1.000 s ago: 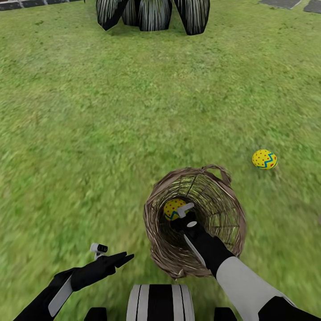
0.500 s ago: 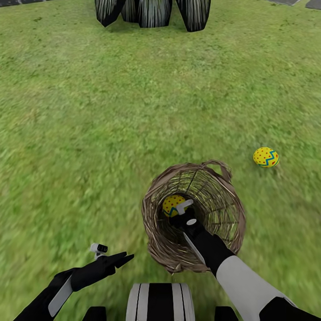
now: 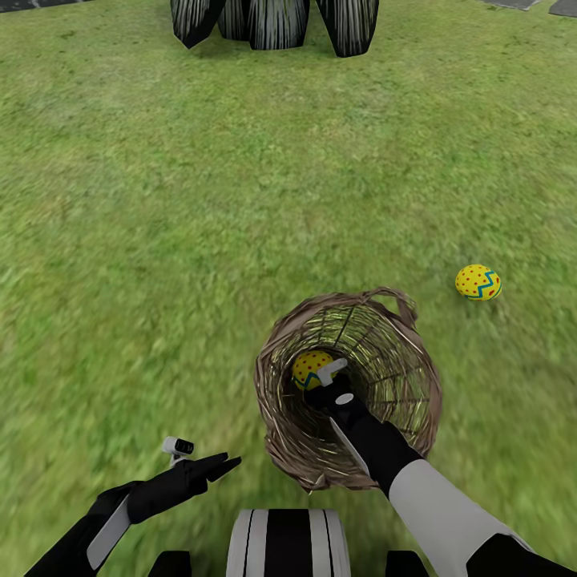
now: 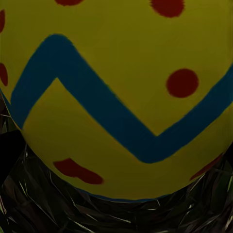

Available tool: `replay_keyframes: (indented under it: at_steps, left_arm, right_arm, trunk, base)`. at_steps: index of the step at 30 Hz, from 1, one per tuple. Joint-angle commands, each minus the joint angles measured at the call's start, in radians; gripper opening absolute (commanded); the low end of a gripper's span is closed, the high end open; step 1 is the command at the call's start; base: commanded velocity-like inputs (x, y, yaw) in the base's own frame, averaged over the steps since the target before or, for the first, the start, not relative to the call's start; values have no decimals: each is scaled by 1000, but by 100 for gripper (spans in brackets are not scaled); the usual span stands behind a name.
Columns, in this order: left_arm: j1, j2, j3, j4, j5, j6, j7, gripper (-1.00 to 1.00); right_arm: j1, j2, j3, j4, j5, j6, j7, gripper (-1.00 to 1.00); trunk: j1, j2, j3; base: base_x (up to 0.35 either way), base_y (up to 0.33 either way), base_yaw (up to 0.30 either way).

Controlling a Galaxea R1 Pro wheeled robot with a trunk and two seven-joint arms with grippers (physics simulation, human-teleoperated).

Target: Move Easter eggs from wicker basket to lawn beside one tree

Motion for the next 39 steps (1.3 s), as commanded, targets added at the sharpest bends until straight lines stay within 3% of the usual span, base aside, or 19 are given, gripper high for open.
replay_keyframes:
  at_steps: [1, 17, 39]
  left_arm:
    - [-1, 1, -5, 0, 7, 10, -1, 100]
    - [0, 0, -5, -1, 7, 8, -1, 100]
    - [0, 0, -7, 2, 5, 12, -1, 100]
  right_arm:
    - [0, -1, 5, 43, -13, 4, -6, -100]
    - [0, 0, 5, 43, -13, 4, -8, -100]
    - [0, 3, 8, 43, -12, 8, -10, -100]
  trunk:
    - [0, 0, -1]
    - [0, 0, -1]
    - [-84, 154, 85]
  base:
    - [0, 0, 0]
    - [0, 0, 0]
    - [0, 0, -23]
